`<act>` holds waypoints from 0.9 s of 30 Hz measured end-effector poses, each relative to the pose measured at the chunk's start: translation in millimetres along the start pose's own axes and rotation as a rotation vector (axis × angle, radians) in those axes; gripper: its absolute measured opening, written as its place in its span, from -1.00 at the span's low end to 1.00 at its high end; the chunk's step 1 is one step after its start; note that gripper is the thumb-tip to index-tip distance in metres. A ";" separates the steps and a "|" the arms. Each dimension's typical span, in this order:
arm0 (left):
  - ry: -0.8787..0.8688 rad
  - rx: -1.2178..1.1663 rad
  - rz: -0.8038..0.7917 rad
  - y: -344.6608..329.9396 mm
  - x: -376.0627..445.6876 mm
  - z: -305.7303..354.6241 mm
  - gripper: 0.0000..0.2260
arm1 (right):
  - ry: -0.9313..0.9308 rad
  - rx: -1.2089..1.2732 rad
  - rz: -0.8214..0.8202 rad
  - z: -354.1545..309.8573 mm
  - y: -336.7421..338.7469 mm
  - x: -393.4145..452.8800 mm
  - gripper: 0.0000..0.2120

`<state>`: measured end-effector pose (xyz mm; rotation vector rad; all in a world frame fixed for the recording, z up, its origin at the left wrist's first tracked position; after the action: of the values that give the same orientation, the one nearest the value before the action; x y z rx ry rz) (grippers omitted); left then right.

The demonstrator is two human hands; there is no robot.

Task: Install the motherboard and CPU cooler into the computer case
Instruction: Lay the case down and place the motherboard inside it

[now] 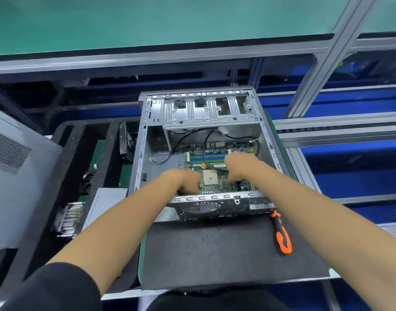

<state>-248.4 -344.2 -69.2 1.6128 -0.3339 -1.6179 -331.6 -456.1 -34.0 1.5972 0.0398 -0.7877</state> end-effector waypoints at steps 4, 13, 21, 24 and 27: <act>0.022 -0.074 -0.002 1.7 -4.8 1.4 -0.64 | -0.211 -0.051 -0.061 15.5 -7.4 -4.7 -0.83; 0.106 -0.062 -0.113 7.9 -24.8 4.2 -0.87 | -0.274 -0.133 -0.227 26.1 -14.3 -14.1 -0.58; 0.107 -0.010 -0.023 3.1 -31.3 6.9 -0.87 | -0.232 -0.180 -0.263 18.2 -10.5 -28.5 -0.61; 0.098 -0.016 0.023 -1.2 -28.1 4.3 -0.81 | -0.234 -0.230 -0.234 18.5 -9.5 -33.2 -0.84; 0.095 -0.020 0.060 -2.7 -26.5 3.9 -0.86 | -0.273 -0.206 -0.192 19.5 -7.6 -33.6 -0.91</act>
<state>-256.7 -325.6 -51.6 1.6427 -0.3123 -1.4904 -369.7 -458.2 -23.2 1.2939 0.0758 -1.1097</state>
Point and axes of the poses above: each hand's wrist, its own x-axis towards the middle knuckle, its own y-axis out of the back of the hand, z = x × y, the point moved 5 cm from there along x, towards the middle knuckle, and after that the axes turned 1 degree about x, right-handed, at the moved point
